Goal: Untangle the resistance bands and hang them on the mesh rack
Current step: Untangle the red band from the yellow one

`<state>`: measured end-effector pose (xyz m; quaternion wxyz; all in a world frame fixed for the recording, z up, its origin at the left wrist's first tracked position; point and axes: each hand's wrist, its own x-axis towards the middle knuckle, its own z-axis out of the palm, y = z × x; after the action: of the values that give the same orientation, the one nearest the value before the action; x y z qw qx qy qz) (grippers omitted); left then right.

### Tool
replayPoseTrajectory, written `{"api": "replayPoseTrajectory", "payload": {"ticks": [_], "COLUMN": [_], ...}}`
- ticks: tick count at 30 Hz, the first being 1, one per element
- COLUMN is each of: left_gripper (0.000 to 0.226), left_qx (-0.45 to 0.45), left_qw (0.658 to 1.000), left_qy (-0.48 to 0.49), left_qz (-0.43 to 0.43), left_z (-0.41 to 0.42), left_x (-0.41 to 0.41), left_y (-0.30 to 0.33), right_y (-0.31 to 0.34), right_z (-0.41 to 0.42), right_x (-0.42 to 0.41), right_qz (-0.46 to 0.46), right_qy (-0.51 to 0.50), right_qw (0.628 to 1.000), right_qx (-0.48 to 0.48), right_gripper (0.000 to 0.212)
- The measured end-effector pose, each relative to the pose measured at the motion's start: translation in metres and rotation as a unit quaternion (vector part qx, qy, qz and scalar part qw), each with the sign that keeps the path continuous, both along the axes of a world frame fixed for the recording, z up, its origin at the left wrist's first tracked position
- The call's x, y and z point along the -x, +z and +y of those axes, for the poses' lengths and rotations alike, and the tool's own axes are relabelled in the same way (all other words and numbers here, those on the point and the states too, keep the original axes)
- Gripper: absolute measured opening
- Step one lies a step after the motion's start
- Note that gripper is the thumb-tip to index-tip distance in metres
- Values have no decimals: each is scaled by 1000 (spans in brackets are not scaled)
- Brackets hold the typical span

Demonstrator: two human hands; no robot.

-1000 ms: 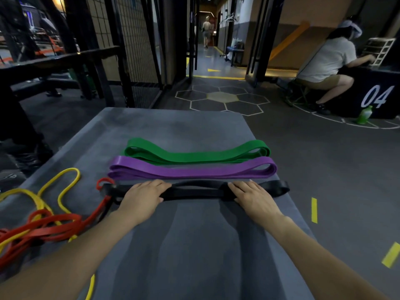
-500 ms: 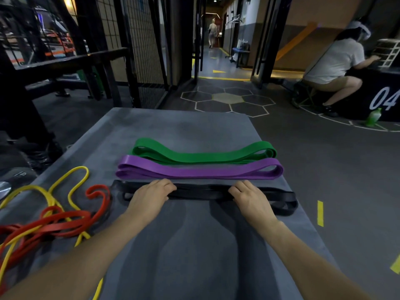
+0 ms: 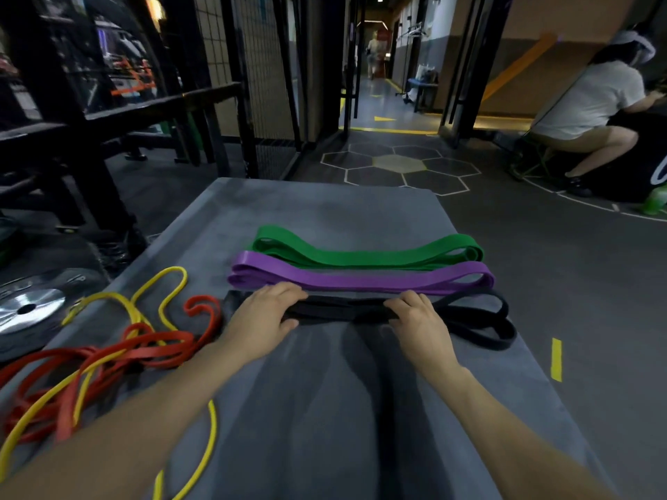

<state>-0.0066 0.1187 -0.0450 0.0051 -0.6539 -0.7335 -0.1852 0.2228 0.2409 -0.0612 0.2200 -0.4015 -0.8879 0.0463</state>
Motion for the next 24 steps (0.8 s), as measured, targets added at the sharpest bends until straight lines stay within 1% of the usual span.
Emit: {"api": "replayPoseTrajectory", "payload": {"ticks": [4, 9, 13, 15, 18, 21, 24], "left_gripper": [45, 42, 42, 44, 49, 55, 64], "left_qx": [-58, -82, -94, -105, -114, -127, -80], "left_qw": [996, 985, 966, 951, 917, 901, 895], "left_qy": [60, 152, 234, 284, 371, 399, 420], "left_qz": [-16, -12, -48, -60, -91, -112, -131], "left_z": [-50, -124, -178, -199, -218, -223, -227], "left_x": [9, 23, 39, 45, 50, 56, 65], "left_y": [17, 21, 15, 8, -2, -3, -8], "right_y": [15, 22, 18, 15, 11, 7, 8], "right_z": [-43, -109, -154, -168, -183, -191, -199], "right_x": [38, 94, 126, 134, 145, 160, 178], "right_qz": [44, 47, 74, 84, 92, 99, 90], "right_qy": [46, 116, 163, 180, 181, 203, 229], "right_qw": [995, 975, 957, 953, 955, 961, 961], "right_qx": [73, 181, 228, 230, 217, 160, 123], "right_gripper": [42, 46, 44, 44, 41, 36, 41]}}
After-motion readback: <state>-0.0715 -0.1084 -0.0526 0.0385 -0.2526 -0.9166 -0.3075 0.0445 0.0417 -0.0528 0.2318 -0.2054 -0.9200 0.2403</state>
